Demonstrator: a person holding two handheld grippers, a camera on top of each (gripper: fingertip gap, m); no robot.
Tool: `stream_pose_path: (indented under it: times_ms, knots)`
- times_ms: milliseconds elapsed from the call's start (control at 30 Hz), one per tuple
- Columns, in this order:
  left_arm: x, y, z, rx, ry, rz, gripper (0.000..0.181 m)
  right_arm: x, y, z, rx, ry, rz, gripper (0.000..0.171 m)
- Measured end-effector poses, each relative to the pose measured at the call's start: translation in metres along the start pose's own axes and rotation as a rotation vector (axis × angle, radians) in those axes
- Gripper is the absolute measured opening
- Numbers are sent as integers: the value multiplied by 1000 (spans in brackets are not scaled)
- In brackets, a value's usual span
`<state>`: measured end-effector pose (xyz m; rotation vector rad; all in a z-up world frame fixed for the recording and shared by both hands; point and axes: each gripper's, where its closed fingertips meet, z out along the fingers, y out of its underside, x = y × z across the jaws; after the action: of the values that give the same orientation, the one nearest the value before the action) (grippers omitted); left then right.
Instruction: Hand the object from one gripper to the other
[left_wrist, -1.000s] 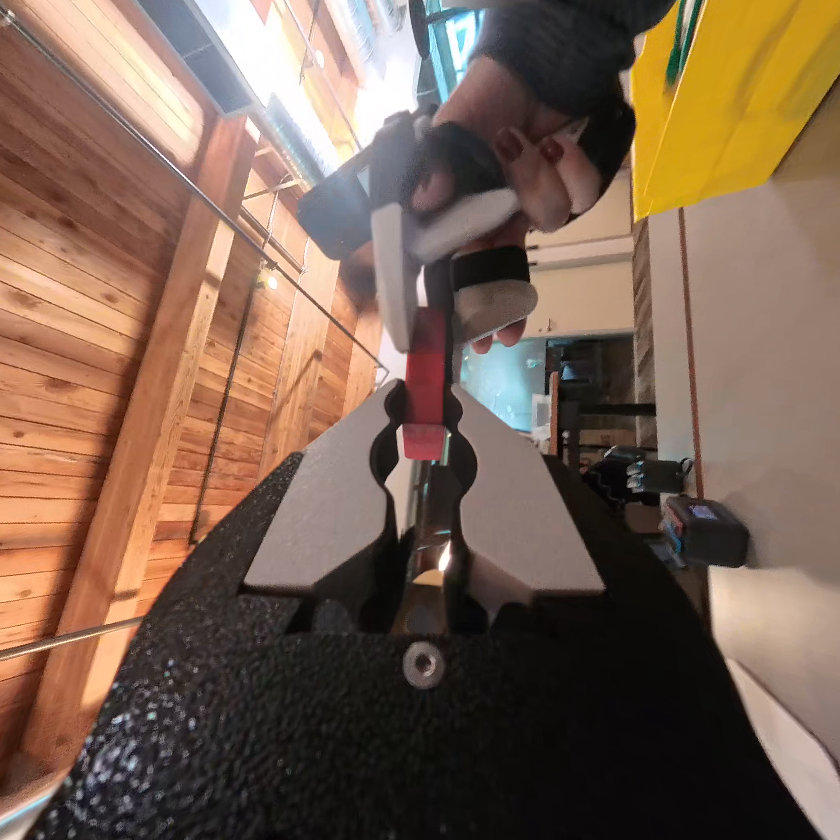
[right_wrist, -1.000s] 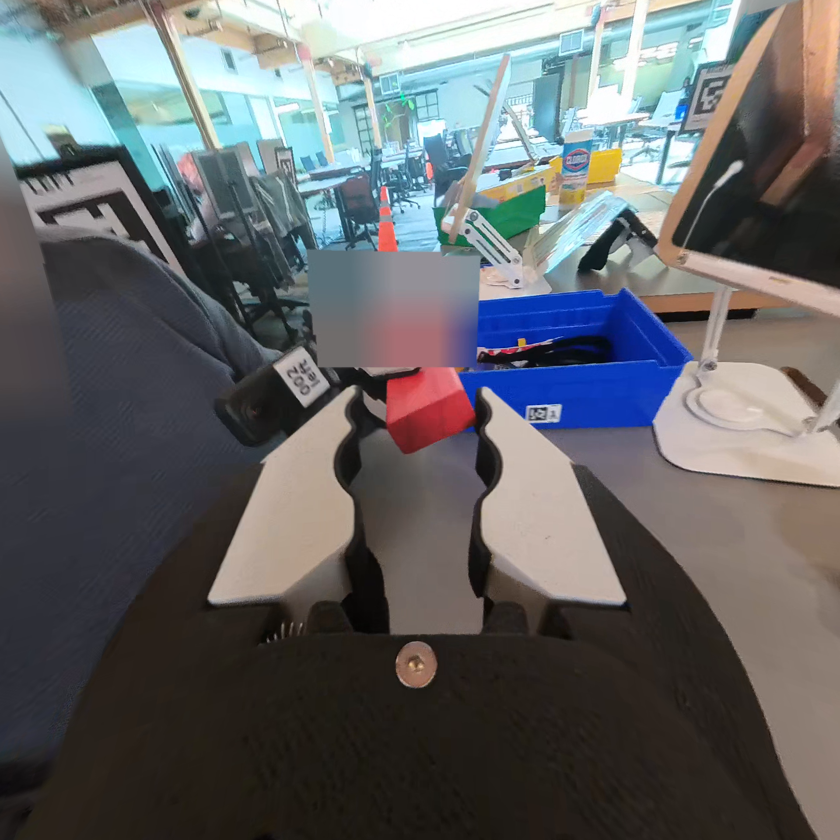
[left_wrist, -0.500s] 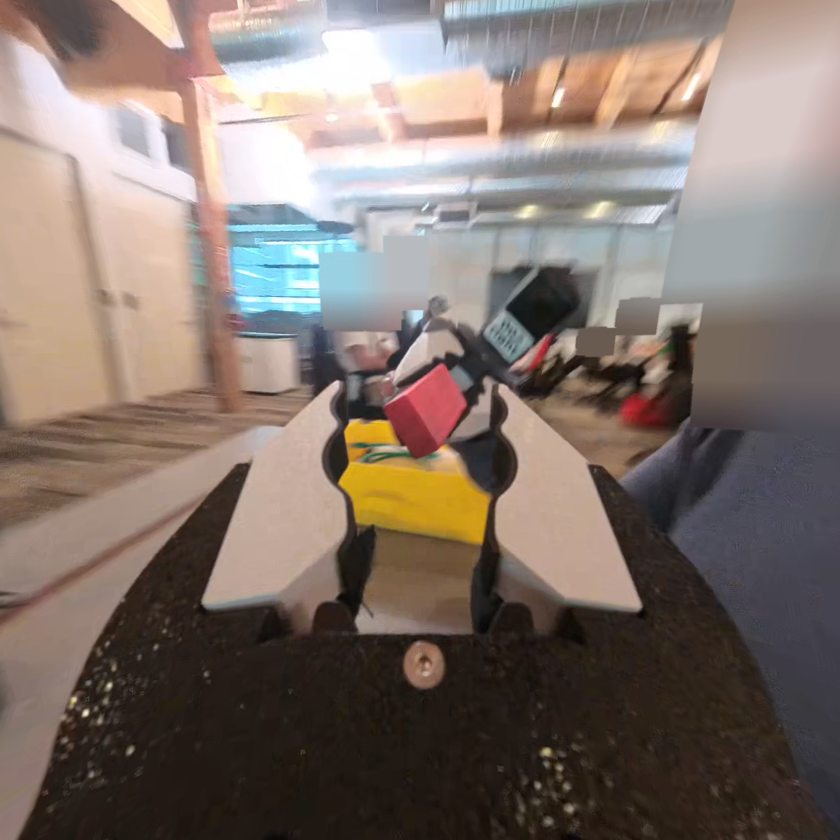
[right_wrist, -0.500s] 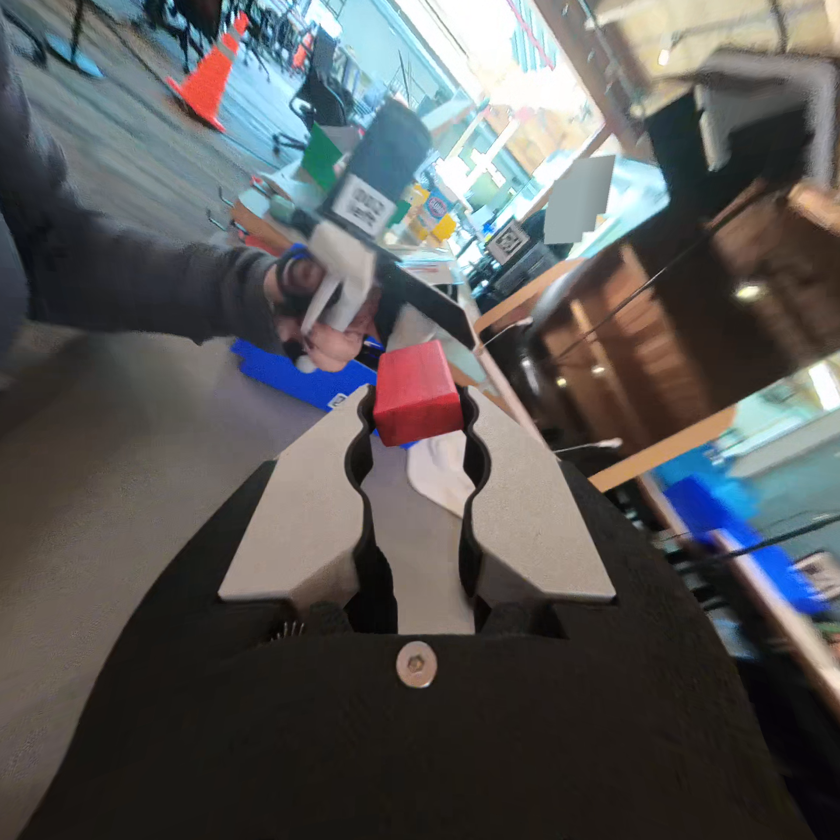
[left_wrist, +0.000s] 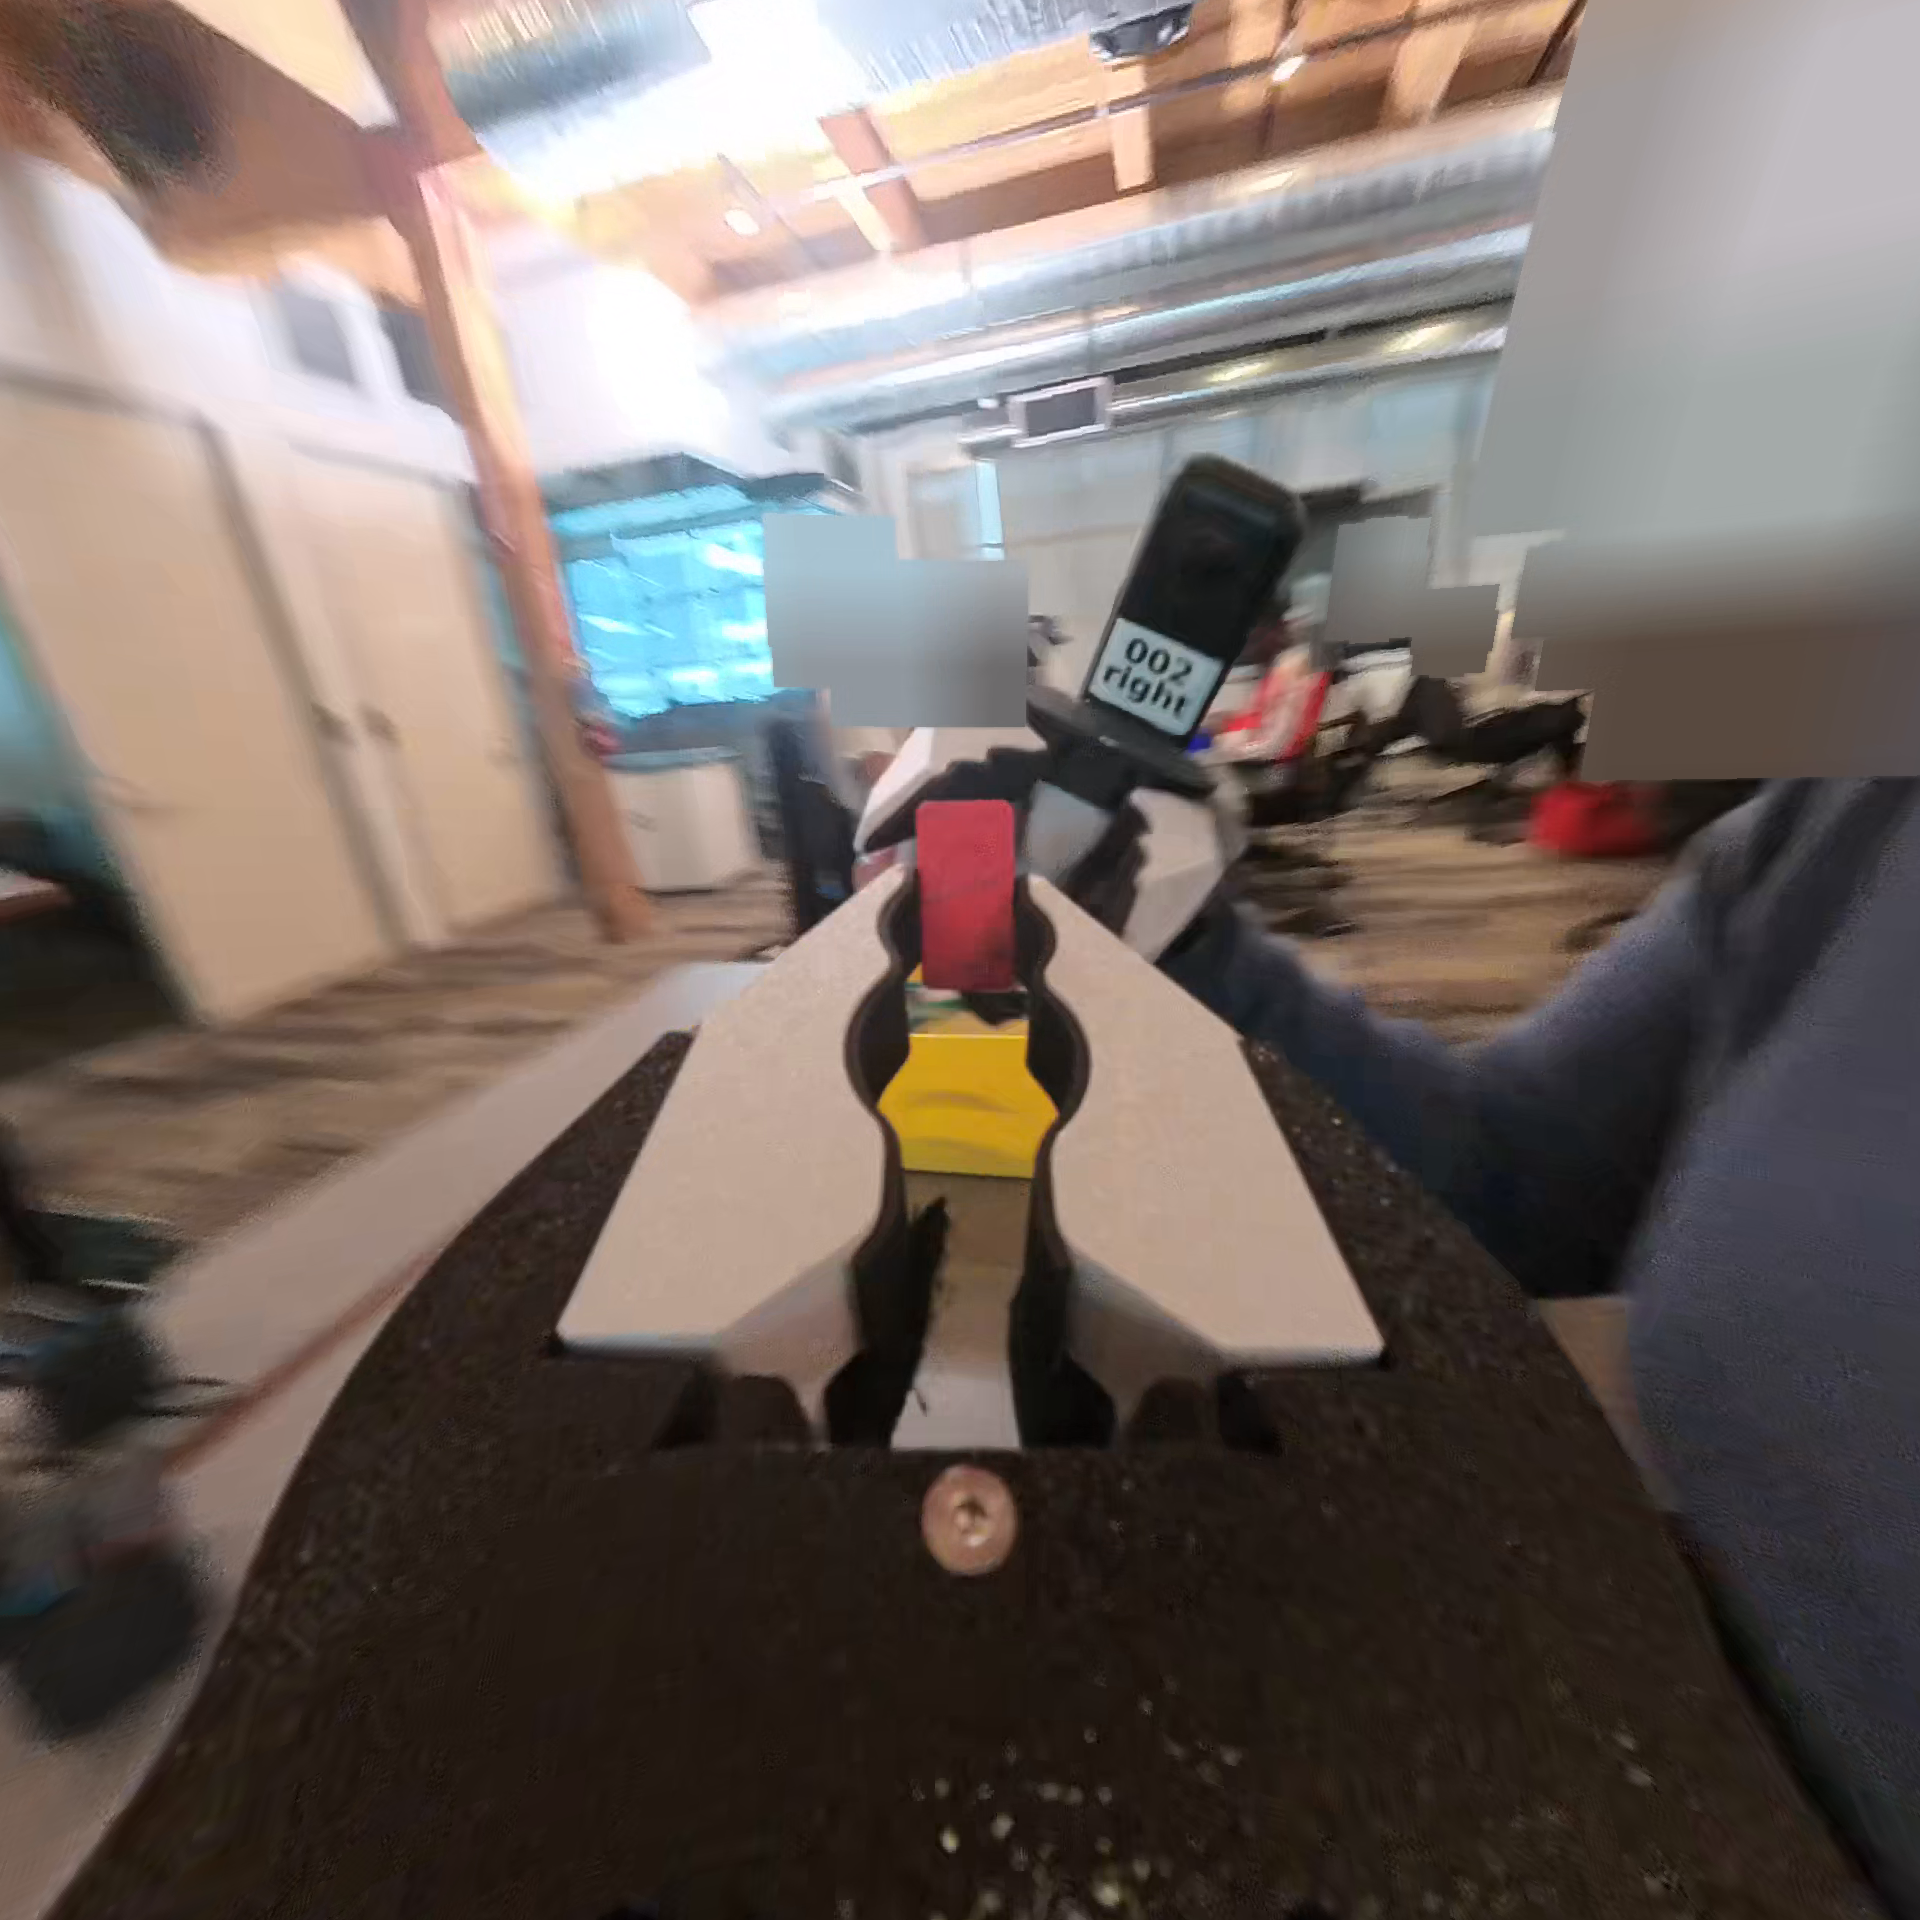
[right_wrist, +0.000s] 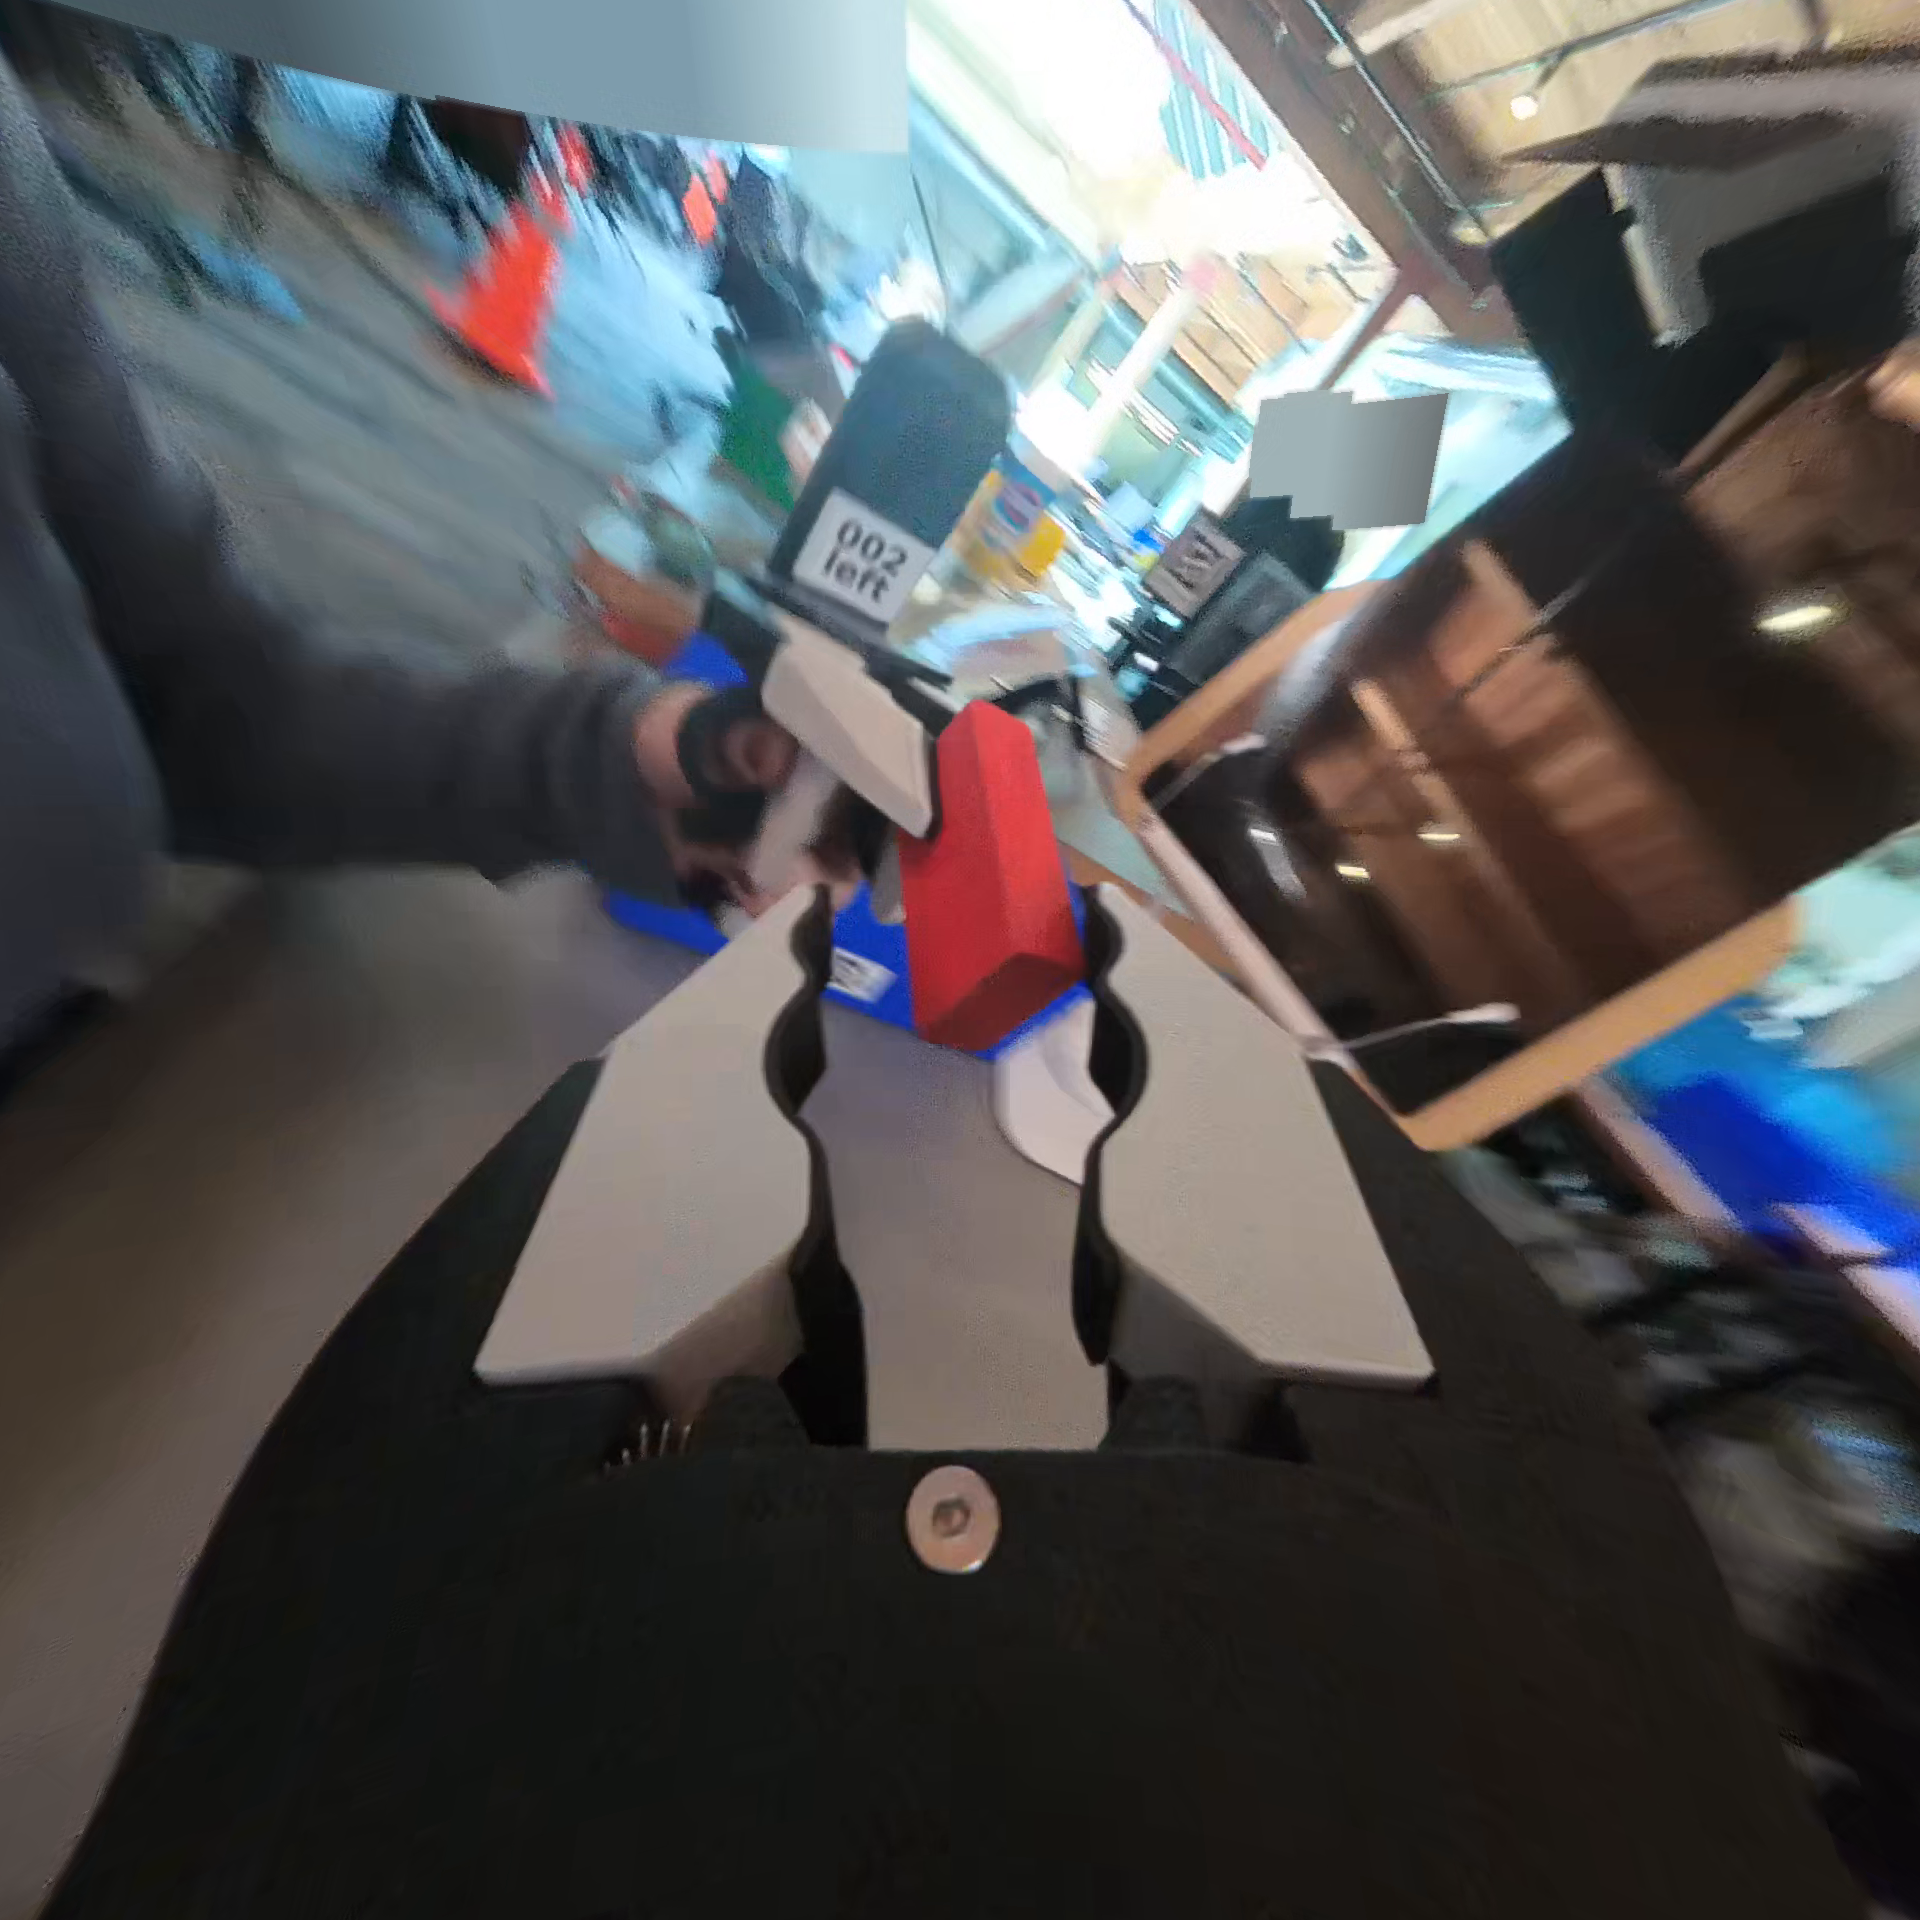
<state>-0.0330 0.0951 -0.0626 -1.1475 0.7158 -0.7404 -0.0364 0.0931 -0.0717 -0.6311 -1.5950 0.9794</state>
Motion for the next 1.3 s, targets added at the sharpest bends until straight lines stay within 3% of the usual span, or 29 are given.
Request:
stream_pose_path:
  times_ms: [100,200,333,400,500,633,700,767,967,1000,1167,1300]
  knots:
    - [-17,-8,-5,-32,-278,473,15,27,-4,-6,84,35,345,55]
    - [-35,-13,-14,-175,-591,1038,14,41,5,-1,103,-9,757,56]
    - [-30,8,0,-395,-674,1789,15,38,2,10,224,-196,1121,54]
    - [-26,21,5,-426,-658,1970,14,35,8,15,221,-235,1185,46]
    - [-30,30,4,-430,-654,1996,14,37,25,21,160,-179,1155,20]
    - [-35,32,-5,-325,-659,1657,36,46,23,18,189,-86,993,16]
    - [-46,39,-12,-325,-636,1325,76,56,25,12,157,40,800,15]
    - [-53,39,-16,-272,-601,923,90,65,29,5,80,200,518,15]
    - [-46,10,-12,3,-249,-140,76,70,8,-3,-129,563,-498,15]
    - [-45,4,-12,36,-206,-249,68,66,5,-2,-163,589,-656,15]
    - [-52,-8,-12,121,-128,-560,65,50,-7,4,-279,722,-1273,15]
    - [-50,-8,-7,108,92,-856,75,29,-1,26,-309,658,-1470,15]
